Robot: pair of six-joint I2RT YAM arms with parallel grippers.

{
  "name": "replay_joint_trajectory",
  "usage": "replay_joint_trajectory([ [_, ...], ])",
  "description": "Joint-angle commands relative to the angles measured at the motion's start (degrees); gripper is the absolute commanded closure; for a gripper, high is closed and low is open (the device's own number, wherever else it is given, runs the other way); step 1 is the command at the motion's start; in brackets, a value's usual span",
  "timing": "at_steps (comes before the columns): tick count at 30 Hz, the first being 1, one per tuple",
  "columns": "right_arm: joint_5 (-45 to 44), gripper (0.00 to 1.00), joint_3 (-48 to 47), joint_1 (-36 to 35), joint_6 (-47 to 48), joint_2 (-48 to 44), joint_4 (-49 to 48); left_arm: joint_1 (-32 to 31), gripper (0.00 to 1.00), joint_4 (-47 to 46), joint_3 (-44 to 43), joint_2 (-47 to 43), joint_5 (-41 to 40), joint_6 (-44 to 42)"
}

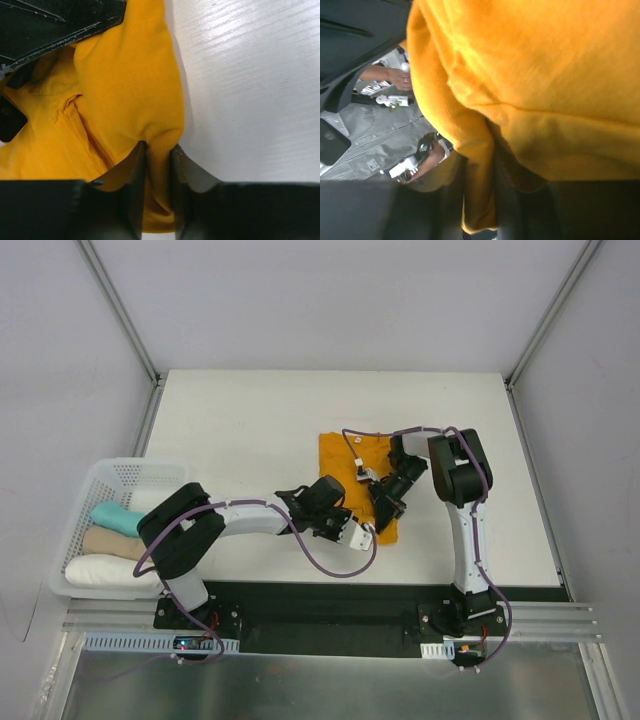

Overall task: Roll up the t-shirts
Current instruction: Roll the T-shirt to the center of the board.

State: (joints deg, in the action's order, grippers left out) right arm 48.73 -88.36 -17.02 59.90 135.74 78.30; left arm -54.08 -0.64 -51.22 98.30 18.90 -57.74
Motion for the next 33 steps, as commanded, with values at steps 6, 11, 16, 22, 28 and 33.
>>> replay_joint_trajectory([
  [6,-1.3,0.04,-12.0,6.9,7.8,-17.8,7.5,-0.1,1.00,11.0,0.3,3.4,2.2,0.8],
  [11,-16.3,0.04,5.9,11.3,-3.3,-43.6,-21.8,5.8,1.00,17.4,-7.8,4.7,15.9,12.7],
  [16,-29.0,0.04,31.6,12.8,-22.9,-70.1,-72.4,9.6,1.00,20.3,-13.7,8.1,23.5,19.4],
  [22,-12.8,0.04,24.0,9.7,-32.0,-62.9,-56.1,12.4,1.00,24.2,-18.6,12.2,32.0,23.4],
  [28,-24.5,0.02,44.4,-2.3,-3.3,-75.8,-59.5,12.7,1.00,26.8,-21.3,15.5,35.7,24.7],
  [33,-20.5,0.06,50.3,-7.5,5.1,-78.0,-60.7,13.0,1.00,28.1,-22.3,16.7,36.8,24.8],
])
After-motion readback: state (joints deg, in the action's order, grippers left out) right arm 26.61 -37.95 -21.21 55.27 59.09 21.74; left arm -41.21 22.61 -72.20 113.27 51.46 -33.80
